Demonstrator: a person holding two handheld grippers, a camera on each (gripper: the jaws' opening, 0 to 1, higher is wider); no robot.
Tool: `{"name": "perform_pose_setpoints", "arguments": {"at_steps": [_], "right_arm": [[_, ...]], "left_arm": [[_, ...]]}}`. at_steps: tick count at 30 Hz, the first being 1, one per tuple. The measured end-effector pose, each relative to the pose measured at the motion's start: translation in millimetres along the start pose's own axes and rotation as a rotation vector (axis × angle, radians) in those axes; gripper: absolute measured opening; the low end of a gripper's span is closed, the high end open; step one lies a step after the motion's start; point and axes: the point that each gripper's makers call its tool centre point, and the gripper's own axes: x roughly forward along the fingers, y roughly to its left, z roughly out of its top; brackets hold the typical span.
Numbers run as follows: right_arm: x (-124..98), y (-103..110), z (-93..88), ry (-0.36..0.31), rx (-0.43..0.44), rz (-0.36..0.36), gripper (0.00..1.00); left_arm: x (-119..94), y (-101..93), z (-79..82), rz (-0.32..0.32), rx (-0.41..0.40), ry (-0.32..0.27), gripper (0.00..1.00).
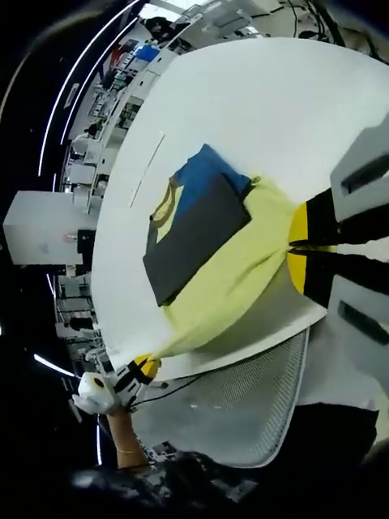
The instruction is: Fold the garment on the visible template until the final outline fits inside the template.
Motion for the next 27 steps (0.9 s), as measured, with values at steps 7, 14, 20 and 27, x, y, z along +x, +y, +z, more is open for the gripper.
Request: {"name": "perform_pose_setpoints", "arguments": {"at_steps": [7,14,20,27], "right_arm": [[0.0,-16.1,19.0,-0.035,-0.011,-0.038,0.00],[0.1,-34.0,42.1,-0.077,-0.022,-0.080,0.00],[4.4,-47.6,56.9,-0.087,-0.045,-0.115,0.00],[6.2,-62.6,74.1,-0.117,-0.046,-0.147,0.00]], "left_arm": [[-1.8,15.4,18.3,0.043,-0.005,-0.036,0.00],[-3.7,33.5,38.5,0.091,0.011,-0.080,0.00],[-0.7,50.0,51.6,0.140,0.021,-0.100,0.00],[-0.8,71.2,68.3,0.177,0.001,-0.150,0.00]]}}
